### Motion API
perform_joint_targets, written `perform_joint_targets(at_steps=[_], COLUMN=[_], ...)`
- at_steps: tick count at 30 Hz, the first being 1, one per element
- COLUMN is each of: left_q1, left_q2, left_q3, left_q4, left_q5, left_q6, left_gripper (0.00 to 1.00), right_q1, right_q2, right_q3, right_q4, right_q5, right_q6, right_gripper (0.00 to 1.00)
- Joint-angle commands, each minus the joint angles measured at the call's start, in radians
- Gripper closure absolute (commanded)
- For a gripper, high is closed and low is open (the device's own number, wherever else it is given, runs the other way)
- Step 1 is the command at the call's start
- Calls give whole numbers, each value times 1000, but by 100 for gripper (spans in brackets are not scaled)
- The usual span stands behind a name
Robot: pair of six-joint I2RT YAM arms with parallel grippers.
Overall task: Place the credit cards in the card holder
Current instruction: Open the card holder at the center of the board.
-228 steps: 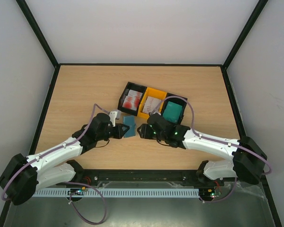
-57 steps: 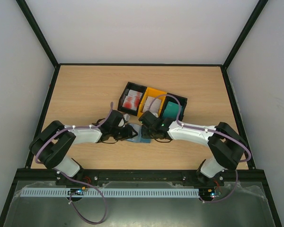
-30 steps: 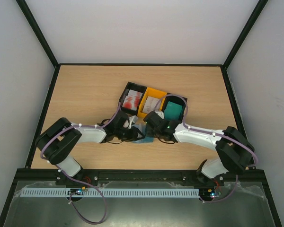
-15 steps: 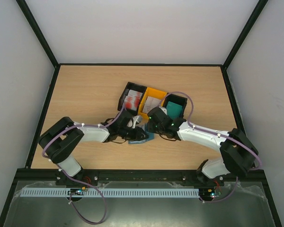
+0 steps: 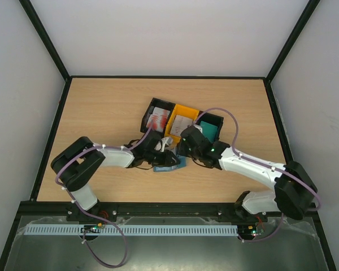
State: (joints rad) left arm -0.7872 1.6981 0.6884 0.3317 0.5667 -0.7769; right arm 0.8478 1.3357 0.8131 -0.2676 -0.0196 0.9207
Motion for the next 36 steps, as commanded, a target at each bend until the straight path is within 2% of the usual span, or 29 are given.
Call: perform_joint_targets(at_steps=[1, 8, 17, 28, 36], left_q1=[-6, -6, -6, -5, -6], left_q2=[11, 36, 80, 113, 124], left_q3=[40, 82, 161, 200, 223], left_q4=[12, -35, -96, -119, -136], left_q5=[-9, -50, -84, -86, -95], left_q6=[16, 41, 74, 79, 76], left_gripper=[65, 67, 72, 72, 70], right_q1=[-6, -6, -6, -6, -6], right_q2=[-78, -176, -254, -110, 13], right_q3=[-47, -124, -220, -229, -230], right_q4=[-29, -40, 17, 136, 232], right_q5=[24, 3, -128, -213, -123], right_q6=[21, 41, 28, -6, -6], right_gripper=[77, 78, 92, 96, 98])
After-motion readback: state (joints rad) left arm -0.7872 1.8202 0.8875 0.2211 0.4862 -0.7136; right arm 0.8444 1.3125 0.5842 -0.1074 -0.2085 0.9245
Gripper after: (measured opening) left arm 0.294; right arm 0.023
